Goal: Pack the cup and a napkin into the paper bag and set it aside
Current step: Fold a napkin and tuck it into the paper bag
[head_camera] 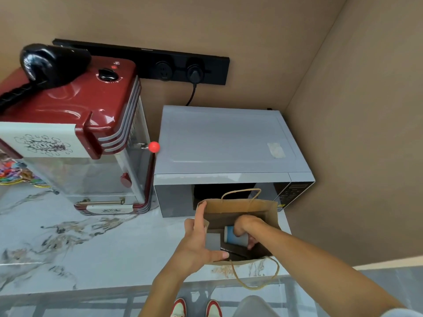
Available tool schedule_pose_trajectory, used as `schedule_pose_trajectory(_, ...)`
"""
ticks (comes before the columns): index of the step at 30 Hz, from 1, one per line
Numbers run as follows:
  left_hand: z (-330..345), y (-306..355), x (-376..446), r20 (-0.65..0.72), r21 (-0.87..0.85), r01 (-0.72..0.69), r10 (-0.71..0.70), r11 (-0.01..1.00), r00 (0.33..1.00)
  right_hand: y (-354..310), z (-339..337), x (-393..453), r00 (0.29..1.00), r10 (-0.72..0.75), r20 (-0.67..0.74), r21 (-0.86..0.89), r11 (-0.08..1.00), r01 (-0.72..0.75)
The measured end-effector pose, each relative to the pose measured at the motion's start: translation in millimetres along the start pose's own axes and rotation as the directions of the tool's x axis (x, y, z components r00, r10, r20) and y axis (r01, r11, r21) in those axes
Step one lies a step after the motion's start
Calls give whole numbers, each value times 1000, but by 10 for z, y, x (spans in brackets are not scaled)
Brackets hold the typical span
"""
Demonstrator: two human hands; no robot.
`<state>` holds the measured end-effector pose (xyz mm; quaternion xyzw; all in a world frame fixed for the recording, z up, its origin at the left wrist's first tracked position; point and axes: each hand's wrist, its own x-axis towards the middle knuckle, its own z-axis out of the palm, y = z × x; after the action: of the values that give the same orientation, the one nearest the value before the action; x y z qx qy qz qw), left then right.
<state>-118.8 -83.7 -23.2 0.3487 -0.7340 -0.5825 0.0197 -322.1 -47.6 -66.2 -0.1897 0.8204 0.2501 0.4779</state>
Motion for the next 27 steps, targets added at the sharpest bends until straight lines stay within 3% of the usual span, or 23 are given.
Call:
schedule_pose_trajectory(9,16,-19,11,4,-28,8,-7,1000,1000,29,57,240,999,-20,-50,258,966,32)
schedule_pose_trajectory(16,28,-23,-12,-10,-37,14,-14,999,1000,16,128,272,988,-108,-113,295,946,137)
schedule_pose_trajectory(20,23,39,-16,-22,-22,5,-5,1000,1000,-7,128,181,958,-229,-171,251,930,268)
schedule_pose_trajectory(23,26,101,-37,-18,-21,18,-18,1000,1000,42,168,133,918,-288,-273,64,947,316)
schedule_pose_trajectory(27,35,120,-42,-11,-33,24,-25,999,1000,77,216,174,893,-352,-282,-78,936,344)
